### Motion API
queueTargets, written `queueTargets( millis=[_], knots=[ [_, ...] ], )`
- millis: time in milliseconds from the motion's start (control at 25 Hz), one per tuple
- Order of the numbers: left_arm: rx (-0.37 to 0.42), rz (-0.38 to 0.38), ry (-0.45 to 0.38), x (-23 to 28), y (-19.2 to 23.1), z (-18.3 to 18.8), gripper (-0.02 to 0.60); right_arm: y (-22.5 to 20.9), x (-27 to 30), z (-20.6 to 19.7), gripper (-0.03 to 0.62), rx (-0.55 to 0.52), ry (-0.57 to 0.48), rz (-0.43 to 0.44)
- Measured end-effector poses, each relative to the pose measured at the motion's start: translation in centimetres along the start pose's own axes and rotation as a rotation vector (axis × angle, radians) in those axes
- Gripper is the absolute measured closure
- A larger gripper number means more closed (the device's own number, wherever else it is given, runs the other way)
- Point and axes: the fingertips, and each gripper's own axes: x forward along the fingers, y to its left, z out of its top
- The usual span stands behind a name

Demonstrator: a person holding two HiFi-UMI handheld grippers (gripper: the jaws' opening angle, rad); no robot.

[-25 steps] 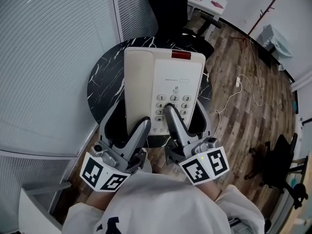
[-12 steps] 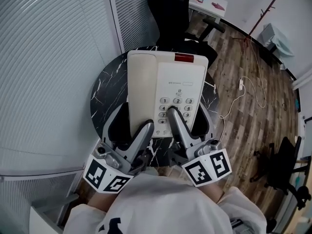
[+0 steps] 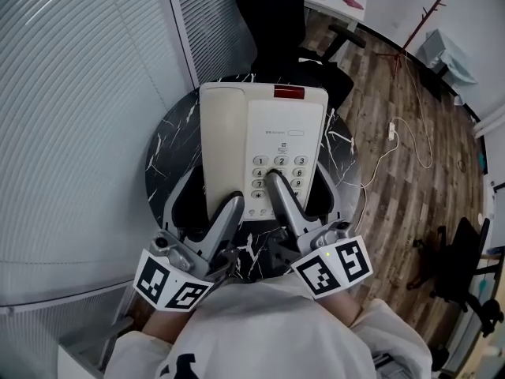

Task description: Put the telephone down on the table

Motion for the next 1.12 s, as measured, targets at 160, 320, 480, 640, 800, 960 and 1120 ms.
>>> queueTargets(
  millis=[160, 320, 480, 640, 800, 960, 1120],
  knots=[
    [-0.015, 0.020, 0.006, 1.2, 2.4, -0.6, 0.281, -0.9, 2.4, -1.0, 0.264, 0.004, 0.024, -0.001],
    [-0.024, 0.042, 0.006, 1.5, 3.0, -1.0, 0.281, -1.4, 3.1, -1.4, 0.264, 0.007, 0.047, 0.004],
    [-0.032, 0.062, 0.013, 1.8, 3.1, -1.8, 0.281, -2.3, 3.2, -1.8, 0.264, 0.016, 0.069, 0.007],
    [-0.041, 0.084, 0.023, 1.8, 3.4, -2.8, 0.281, -3.1, 3.2, -2.5, 0.264, 0.027, 0.092, 0.007],
    [-0.053, 0.103, 0.035, 2.0, 3.7, -3.7, 0.281, -3.8, 3.2, -3.1, 0.264, 0.039, 0.115, 0.004],
    [-0.059, 0.116, 0.045, 2.1, 4.1, -4.3, 0.281, -4.3, 3.5, -3.8, 0.264, 0.050, 0.132, 0.001],
    [-0.070, 0.130, 0.056, 2.1, 5.1, -4.8, 0.281, -4.6, 4.1, -4.7, 0.264, 0.057, 0.150, -0.005]
  ],
)
